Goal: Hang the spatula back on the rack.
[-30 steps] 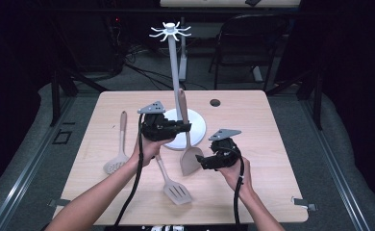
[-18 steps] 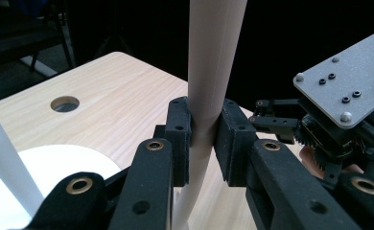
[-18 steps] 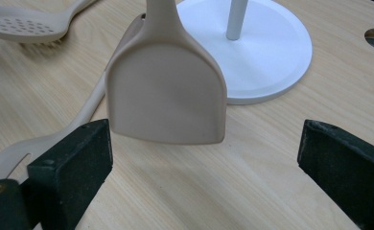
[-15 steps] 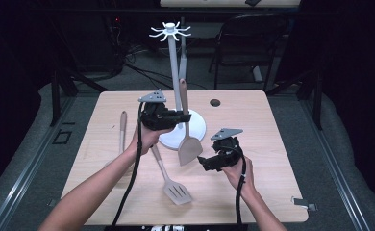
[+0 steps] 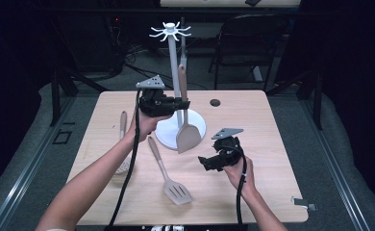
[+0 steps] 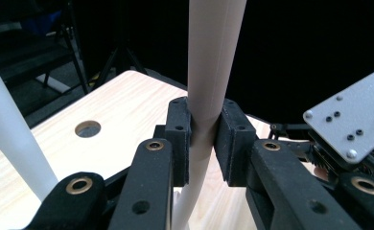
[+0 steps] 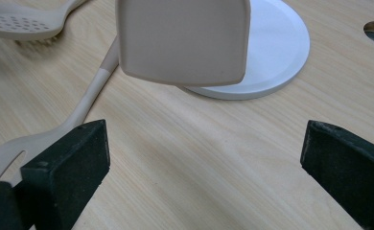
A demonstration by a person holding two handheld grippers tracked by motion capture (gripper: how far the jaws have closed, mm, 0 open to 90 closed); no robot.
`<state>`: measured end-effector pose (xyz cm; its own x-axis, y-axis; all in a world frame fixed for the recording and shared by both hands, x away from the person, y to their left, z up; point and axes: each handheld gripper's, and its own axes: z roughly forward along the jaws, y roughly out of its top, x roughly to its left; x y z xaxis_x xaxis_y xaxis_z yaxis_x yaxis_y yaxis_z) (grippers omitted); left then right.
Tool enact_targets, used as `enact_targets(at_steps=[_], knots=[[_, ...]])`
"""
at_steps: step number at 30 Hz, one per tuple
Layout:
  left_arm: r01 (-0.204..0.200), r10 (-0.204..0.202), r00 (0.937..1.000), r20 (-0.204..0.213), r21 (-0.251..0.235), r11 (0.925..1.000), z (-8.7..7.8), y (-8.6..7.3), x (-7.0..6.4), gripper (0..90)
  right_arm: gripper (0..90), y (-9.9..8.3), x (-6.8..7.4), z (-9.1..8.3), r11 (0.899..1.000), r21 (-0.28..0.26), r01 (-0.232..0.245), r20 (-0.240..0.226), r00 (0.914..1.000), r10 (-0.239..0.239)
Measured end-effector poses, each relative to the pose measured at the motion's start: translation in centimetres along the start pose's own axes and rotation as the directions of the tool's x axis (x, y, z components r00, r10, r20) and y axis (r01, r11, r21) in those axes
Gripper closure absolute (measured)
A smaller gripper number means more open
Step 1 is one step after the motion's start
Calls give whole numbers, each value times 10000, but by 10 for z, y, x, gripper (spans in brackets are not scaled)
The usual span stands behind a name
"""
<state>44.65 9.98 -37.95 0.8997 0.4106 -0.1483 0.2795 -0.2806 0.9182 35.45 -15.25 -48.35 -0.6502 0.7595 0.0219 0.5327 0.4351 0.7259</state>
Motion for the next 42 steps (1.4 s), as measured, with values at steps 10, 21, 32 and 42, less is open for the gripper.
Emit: enact_targets(at_steps=[10, 21, 32, 42], knots=[[-134, 134, 9999, 33, -63, 9999, 0, 18, 8, 770, 28, 0, 0, 0, 10000, 24, 46, 15, 10000, -46], [-55, 55, 10000, 11, -129, 9999, -1, 36, 18, 770, 31, 0, 0, 0, 9999, 116, 14, 12, 10000, -14], [177, -175, 9998, 65, -301, 9994, -5, 50, 26, 769, 32, 0, -1, 0, 10000, 71, -11, -30, 10000, 12], [681, -675, 9975, 204, -336, 9971, -4, 50, 39, 769, 33, -1, -1, 2, 9998, 213, 4, -147, 9999, -1]])
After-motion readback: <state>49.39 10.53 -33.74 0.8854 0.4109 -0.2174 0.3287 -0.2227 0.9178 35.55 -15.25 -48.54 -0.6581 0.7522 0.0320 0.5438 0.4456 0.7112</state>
